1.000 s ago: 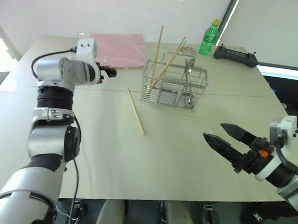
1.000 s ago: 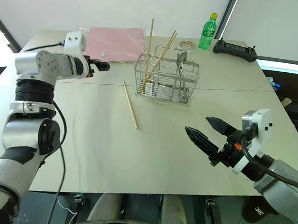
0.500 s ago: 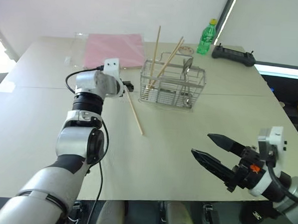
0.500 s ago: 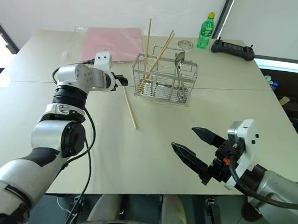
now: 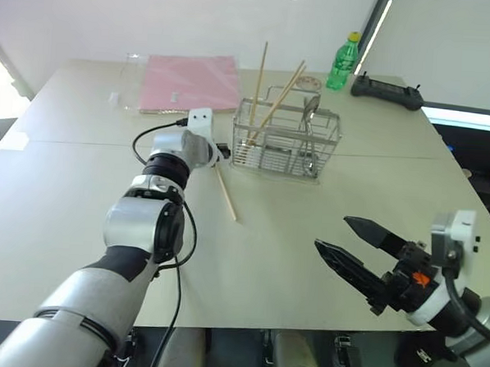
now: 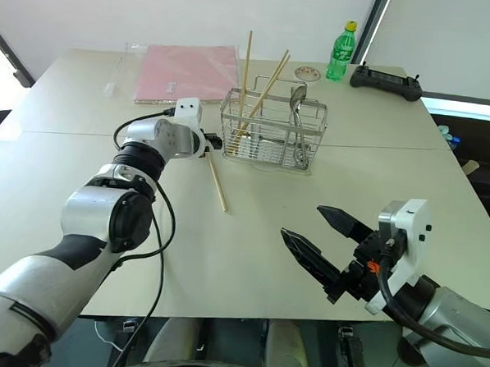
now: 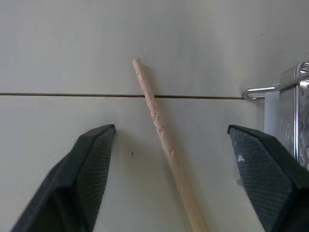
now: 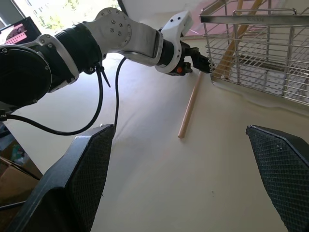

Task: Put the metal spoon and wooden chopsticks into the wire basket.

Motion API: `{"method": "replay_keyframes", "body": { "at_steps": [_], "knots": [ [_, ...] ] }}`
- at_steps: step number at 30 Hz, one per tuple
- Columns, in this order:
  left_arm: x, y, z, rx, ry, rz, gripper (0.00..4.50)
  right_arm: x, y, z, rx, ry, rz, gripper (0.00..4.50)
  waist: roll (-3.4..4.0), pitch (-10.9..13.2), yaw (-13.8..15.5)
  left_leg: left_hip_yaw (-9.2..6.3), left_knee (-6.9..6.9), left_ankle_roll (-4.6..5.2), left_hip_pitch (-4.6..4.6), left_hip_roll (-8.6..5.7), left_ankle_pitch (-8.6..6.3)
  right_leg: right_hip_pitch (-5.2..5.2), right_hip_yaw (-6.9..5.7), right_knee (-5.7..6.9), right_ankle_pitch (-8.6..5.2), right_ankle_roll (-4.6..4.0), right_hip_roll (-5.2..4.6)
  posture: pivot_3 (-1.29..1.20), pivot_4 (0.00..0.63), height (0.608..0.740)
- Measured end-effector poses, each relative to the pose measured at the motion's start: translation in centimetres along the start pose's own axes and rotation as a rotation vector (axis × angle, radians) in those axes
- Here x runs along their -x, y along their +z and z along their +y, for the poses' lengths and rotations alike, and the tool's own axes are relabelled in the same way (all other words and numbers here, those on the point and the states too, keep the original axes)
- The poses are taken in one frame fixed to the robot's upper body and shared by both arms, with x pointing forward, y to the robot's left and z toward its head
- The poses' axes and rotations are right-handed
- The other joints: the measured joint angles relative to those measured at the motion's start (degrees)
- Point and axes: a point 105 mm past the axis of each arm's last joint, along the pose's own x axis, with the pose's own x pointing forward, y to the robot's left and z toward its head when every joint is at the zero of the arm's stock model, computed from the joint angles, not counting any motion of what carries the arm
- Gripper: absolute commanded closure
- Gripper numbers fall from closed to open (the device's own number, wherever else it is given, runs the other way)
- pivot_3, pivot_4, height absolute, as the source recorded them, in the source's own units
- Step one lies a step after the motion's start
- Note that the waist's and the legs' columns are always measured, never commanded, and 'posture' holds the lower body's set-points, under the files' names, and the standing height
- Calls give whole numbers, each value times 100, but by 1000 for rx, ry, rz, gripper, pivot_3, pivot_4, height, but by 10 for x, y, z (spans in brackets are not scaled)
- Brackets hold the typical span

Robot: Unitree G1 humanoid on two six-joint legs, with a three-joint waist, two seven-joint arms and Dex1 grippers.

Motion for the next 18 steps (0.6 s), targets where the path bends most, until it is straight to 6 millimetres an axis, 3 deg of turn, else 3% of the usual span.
{"method": "replay_keyframes", "body": {
  "at_steps": [5, 12, 18],
  "knots": [
    [-2, -2, 2, 12, 14, 4, 4431, 1, 0, 0, -11, -6, -7, 0, 0, -1, 6, 1, 4, 0, 0, 0, 0, 4, 0, -2, 0, 0, -2, 0, 150, 721],
    [-1, -2, 3, 23, 15, 6, 4431, 1, 2, -1, -19, -12, -19, 0, -1, -1, 9, 1, 2, 0, 2, 0, 0, 3, 0, -1, 1, 1, -1, 0, 150, 721],
    [1, 1, 15, 60, 37, 5, 4431, 0, 3, 0, -15, 1, -20, 0, -1, -1, -39, 2, 2, 0, 3, 1, 0, 1, 0, 1, 2, 3, -1, 0, 150, 721]
  ]
}}
